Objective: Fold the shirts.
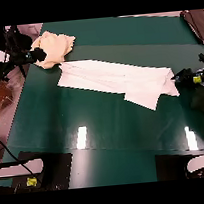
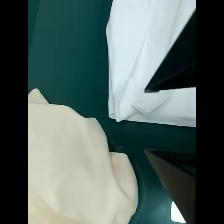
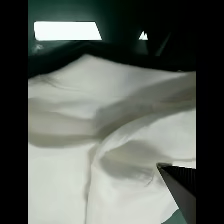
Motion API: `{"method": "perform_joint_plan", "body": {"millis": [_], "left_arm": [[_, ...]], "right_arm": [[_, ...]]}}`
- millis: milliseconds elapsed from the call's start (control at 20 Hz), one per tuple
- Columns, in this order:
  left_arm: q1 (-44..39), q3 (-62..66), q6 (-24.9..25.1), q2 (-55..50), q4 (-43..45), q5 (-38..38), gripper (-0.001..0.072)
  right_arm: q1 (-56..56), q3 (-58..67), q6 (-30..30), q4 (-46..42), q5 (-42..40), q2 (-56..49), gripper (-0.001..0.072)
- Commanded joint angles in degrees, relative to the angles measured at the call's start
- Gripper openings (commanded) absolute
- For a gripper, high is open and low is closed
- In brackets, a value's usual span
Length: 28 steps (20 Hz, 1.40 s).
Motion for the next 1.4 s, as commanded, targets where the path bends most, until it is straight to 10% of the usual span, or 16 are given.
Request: {"method": "perform_joint_plan", "body": {"millis": [0,500,750,850,1050,1350], "left_arm": [[0.0,0.0,0.4,0.0,0.0,-0.3,0.0415],[-0.1,0.0,2.0,0.0,-0.5,-2.2,0.0415],[-11.0,-1.6,4.7,-3.4,-4.2,-5.2,0.0413],[-19.5,-1.5,11.8,-5.9,-10.8,-4.4,0.0047],[-33.0,-1.2,16.6,-9.8,-12.4,6.8,0.0024],[-36.7,1.2,27.1,-17.4,-18.1,3.7,0.0024]], "right_arm": [[1.1,0.2,-1.5,4.3,-1.0,-0.2,0.0718],[10.4,0.2,0.3,4.4,-3.7,-2.3,0.0703],[11.0,0.2,1.8,4.7,-2.8,0.7,0.0038],[11.0,0.2,2.0,4.5,-3.0,3.5,0.0018],[10.9,0.3,4.5,-1.4,-2.8,8.7,0.0016],[12.3,0.3,5.2,-4.9,-1.0,11.7,0.0016]]}}
